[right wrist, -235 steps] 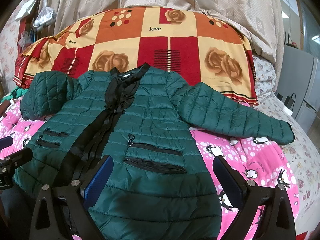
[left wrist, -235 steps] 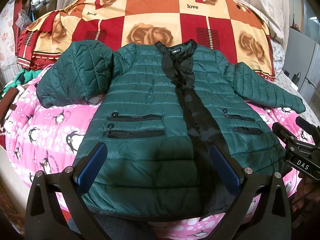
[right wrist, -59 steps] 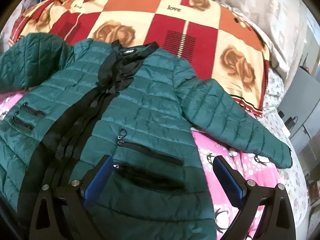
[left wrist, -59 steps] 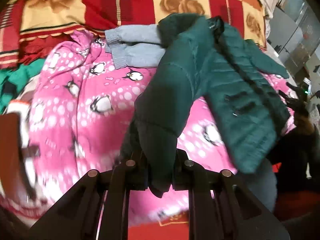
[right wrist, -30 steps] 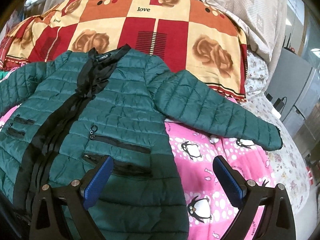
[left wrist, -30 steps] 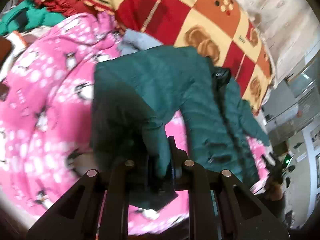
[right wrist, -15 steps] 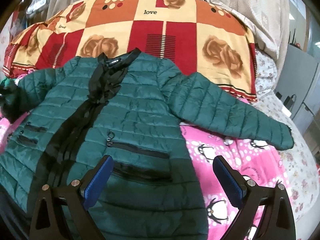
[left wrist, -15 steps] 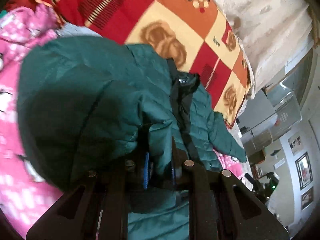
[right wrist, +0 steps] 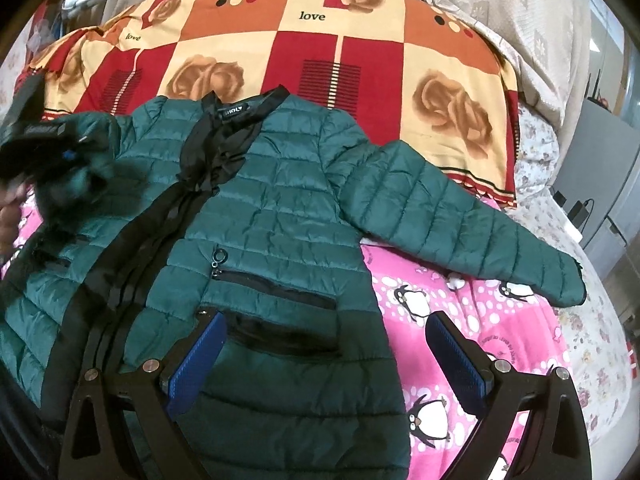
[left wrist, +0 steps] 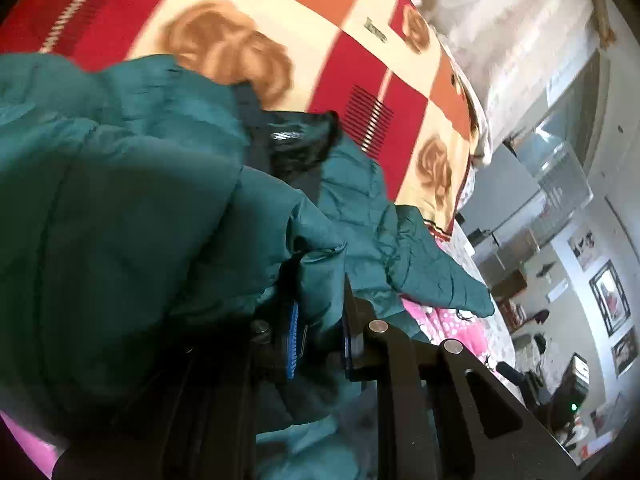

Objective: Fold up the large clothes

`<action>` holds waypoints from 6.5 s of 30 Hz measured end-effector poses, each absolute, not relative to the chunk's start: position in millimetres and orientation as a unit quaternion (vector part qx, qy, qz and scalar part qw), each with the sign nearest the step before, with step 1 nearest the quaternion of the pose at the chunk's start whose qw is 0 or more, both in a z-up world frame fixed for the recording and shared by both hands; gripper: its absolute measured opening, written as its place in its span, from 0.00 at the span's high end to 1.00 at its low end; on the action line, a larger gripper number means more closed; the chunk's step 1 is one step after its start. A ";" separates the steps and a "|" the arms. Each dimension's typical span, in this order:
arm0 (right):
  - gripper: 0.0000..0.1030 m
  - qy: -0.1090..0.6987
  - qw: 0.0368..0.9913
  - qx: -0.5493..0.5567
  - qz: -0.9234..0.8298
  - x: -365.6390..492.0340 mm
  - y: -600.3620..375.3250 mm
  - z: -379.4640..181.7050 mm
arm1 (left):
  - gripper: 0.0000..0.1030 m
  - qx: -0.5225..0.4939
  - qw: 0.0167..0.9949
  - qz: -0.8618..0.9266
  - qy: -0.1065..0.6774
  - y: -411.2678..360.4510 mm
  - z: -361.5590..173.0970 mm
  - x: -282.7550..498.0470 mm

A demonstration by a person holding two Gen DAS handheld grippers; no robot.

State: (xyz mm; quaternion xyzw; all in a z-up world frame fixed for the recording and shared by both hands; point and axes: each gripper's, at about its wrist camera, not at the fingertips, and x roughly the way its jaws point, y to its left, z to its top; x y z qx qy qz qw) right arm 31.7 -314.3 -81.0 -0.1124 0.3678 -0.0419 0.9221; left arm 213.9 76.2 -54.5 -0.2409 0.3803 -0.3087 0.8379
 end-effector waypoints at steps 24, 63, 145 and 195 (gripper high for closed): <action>0.04 0.401 0.894 -0.052 -0.194 30.8 -447.7 -112.9 | 0.86 -0.126 0.815 -0.400 0.401 -140.7 -58.4 307.4; 0.04 0.351 0.934 0.007 -0.065 136.0 -376.5 -85.6 | 0.16 -0.196 0.937 0.013 0.290 105.9 -51.9 279.0; 0.17 0.233 0.843 0.405 -0.265 42.8 -565.6 -83.7 | 0.01 -0.129 0.911 -0.017 0.392 42.2 -54.1 251.4; 0.80 0.381 0.900 0.042 0.206 273.9 -154.6 -85.3 | 0.01 -0.140 0.884 0.078 0.439 93.5 -85.1 278.3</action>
